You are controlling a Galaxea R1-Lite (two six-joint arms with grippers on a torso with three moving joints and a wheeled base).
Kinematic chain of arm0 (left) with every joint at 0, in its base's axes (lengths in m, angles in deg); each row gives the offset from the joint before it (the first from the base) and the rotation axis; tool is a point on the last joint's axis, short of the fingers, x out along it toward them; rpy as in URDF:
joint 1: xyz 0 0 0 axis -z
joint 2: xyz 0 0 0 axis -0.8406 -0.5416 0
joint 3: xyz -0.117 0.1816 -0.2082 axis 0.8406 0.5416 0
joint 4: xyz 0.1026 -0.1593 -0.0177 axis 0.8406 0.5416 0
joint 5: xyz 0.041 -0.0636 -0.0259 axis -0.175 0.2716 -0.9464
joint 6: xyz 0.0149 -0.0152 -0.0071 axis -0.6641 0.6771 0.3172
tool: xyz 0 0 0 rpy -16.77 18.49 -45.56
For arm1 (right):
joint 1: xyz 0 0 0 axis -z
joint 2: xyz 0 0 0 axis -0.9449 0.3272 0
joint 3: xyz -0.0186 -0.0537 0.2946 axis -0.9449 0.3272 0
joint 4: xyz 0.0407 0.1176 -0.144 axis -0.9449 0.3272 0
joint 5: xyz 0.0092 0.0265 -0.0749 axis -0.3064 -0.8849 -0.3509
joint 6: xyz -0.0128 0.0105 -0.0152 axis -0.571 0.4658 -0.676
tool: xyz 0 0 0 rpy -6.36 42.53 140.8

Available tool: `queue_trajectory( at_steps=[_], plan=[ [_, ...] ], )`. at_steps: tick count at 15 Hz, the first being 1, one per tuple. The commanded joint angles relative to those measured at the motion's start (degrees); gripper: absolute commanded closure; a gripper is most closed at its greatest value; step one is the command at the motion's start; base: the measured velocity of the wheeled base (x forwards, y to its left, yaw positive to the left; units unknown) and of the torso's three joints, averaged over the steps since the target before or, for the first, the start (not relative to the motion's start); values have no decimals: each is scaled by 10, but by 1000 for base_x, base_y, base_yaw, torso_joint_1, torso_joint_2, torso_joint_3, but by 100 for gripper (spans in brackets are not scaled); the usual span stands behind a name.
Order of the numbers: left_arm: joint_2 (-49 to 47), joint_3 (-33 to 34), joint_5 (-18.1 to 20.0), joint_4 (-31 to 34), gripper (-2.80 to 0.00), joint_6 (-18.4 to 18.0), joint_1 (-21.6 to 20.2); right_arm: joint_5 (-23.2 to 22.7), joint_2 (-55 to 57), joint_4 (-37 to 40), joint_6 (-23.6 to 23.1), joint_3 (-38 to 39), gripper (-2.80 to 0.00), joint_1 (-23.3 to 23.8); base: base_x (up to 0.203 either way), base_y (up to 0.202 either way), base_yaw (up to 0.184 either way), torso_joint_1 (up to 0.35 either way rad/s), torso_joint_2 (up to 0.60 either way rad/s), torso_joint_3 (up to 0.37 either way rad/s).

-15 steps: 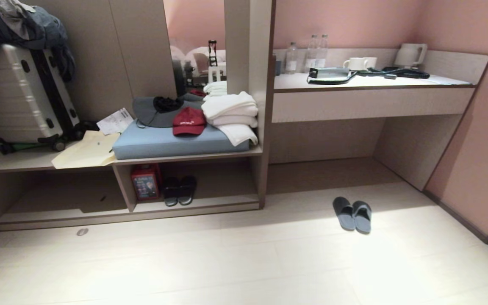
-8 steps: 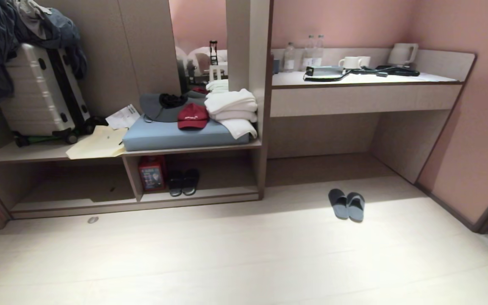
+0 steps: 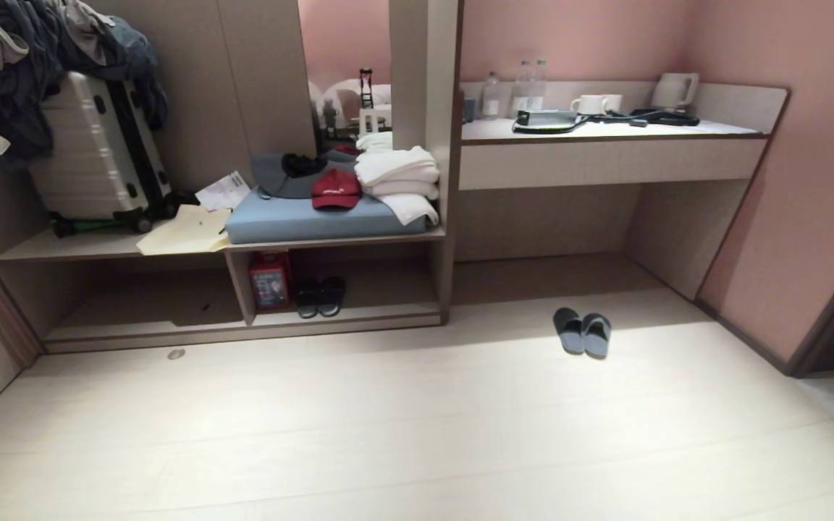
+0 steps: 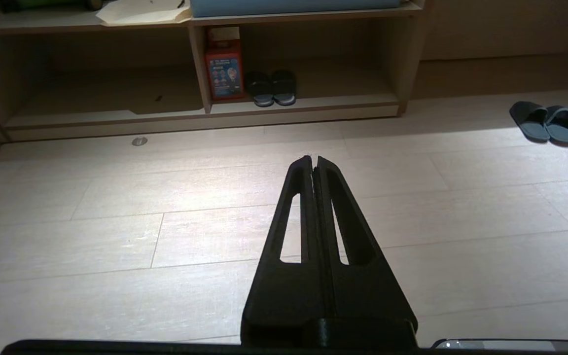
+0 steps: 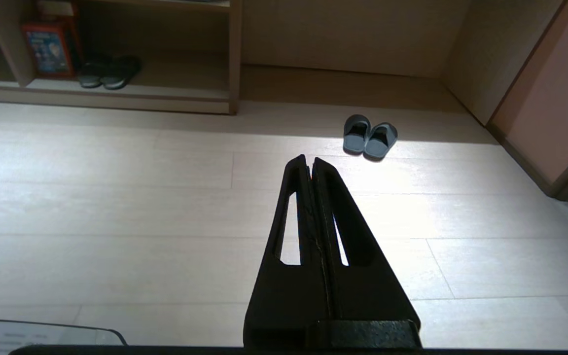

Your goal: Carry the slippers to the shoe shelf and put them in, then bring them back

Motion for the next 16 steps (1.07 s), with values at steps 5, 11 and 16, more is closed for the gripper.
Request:
queue_trajectory(
  at_steps=[5, 11, 16],
  plan=[
    [0, 1, 0, 0, 0, 0, 0, 0, -1, 0, -1, 1, 0, 0, -195, 0, 1, 2, 2, 5],
    [0, 1, 0, 0, 0, 0, 0, 0, -1, 1, -1, 1, 0, 0, -195, 0, 2, 3, 3, 3],
    [0, 1, 0, 0, 0, 0, 0, 0, -1, 0, -1, 1, 0, 0, -197, 0, 0, 2, 2, 3]
  ],
)
